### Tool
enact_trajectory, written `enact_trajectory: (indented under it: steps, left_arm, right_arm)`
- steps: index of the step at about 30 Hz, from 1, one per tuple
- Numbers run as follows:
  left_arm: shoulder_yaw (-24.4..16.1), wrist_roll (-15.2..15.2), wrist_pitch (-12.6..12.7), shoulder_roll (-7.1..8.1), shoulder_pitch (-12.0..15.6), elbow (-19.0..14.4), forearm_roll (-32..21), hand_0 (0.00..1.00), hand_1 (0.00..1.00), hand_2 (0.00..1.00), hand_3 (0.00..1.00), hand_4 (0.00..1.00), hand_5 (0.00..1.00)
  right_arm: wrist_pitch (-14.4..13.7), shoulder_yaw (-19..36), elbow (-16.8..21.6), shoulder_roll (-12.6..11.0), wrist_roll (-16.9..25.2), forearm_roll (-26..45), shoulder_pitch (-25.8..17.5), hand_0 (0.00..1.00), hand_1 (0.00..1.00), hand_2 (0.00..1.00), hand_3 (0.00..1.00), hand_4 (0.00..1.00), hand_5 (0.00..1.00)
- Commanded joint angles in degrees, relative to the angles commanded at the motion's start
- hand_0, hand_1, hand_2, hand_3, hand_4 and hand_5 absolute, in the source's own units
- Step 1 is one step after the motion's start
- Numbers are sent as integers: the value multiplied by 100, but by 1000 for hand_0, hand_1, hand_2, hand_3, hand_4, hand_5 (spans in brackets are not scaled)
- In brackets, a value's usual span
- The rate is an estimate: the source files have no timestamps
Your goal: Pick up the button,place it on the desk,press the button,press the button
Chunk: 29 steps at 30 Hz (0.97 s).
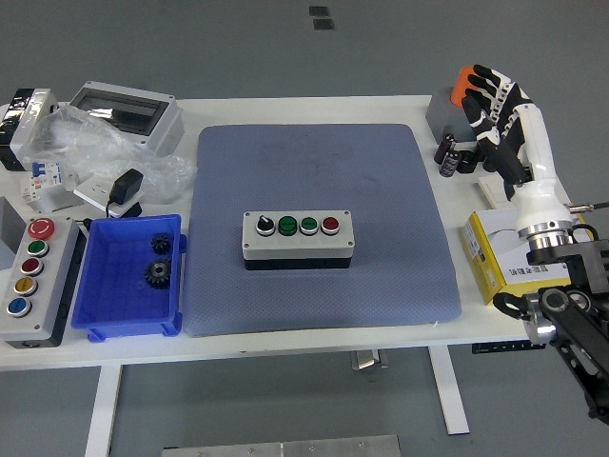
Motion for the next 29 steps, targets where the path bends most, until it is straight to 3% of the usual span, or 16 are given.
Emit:
enact_trajectory:
  steps: [8,17,23,29]
  left_arm:
    - [145,-64,56,90,111,16,-213,636,616,576,562,450,39]
    - [388,-87,129,74,119,30,-508,635,612,575,565,443,28]
    - [581,-107,176,91,-43,39,-754,634,611,576,565,453,38]
    - [550,-59,180,85,-212,53,-582,632,615,576,566,469,51]
  right_arm:
    - [68,18,12,36,-82,-36,-22,869,780,803,803,939,799]
    - [87,123,136,-49,-179,-137,-117,873,790,810,811,939,811]
    - [85,442,179,-33,-198,-189,-172,879,795,819,820,945,819]
    - [88,625,217,-68,-247,-349,-152,879,797,821,822,945,816]
